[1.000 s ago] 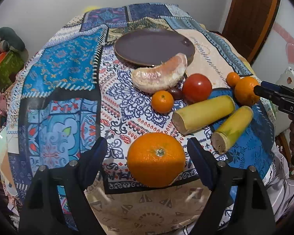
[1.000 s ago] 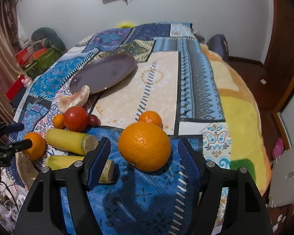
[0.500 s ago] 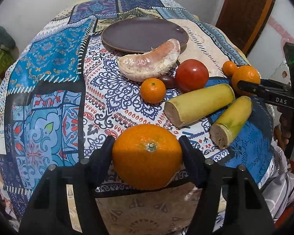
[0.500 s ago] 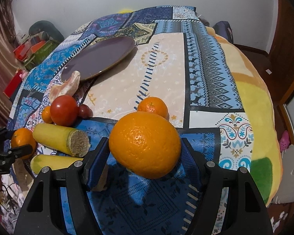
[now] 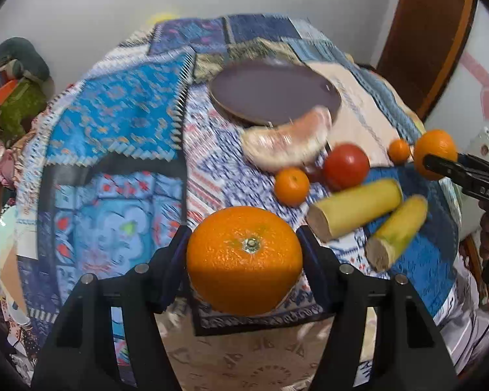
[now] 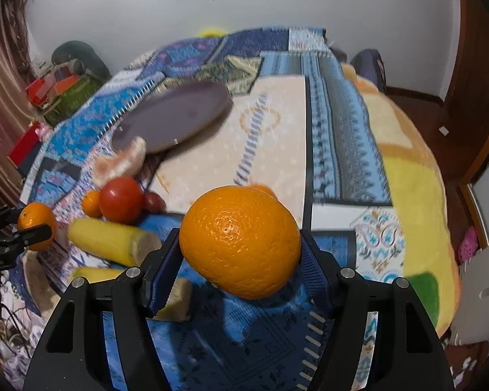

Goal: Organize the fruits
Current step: 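Lift and carry both held oranges over the dark brown plate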

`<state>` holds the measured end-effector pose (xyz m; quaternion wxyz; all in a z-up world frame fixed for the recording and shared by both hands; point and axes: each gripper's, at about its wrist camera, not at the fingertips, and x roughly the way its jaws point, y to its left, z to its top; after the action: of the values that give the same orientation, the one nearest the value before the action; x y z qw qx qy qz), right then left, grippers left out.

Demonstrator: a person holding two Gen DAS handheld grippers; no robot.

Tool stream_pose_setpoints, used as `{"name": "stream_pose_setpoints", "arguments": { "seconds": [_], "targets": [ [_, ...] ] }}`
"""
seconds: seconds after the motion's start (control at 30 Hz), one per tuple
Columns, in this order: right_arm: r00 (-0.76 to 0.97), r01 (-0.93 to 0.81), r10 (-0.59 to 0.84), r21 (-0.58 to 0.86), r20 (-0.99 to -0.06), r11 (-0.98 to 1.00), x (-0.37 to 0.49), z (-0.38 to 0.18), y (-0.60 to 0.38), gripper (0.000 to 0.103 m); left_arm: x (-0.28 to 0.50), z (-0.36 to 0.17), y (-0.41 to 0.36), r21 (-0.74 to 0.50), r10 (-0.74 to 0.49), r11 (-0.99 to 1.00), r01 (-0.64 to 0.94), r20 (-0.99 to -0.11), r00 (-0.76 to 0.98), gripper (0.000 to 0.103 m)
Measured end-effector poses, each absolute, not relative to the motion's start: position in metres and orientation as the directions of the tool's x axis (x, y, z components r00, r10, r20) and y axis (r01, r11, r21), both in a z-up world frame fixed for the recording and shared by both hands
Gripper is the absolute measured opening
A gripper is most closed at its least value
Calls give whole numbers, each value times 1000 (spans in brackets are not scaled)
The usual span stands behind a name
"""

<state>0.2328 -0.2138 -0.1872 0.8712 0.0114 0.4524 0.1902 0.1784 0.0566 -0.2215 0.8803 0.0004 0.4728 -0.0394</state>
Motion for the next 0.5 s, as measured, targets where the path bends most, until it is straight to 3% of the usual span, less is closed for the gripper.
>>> {"name": "stream_pose_setpoints", "arguments": {
  "seconds": [0.5],
  "targets": [
    [656, -386, 390, 157, -646, 909, 246, -119, -185, 66, 203, -138, 83, -32, -12, 999, -13, -681, 732, 65]
  ]
}}
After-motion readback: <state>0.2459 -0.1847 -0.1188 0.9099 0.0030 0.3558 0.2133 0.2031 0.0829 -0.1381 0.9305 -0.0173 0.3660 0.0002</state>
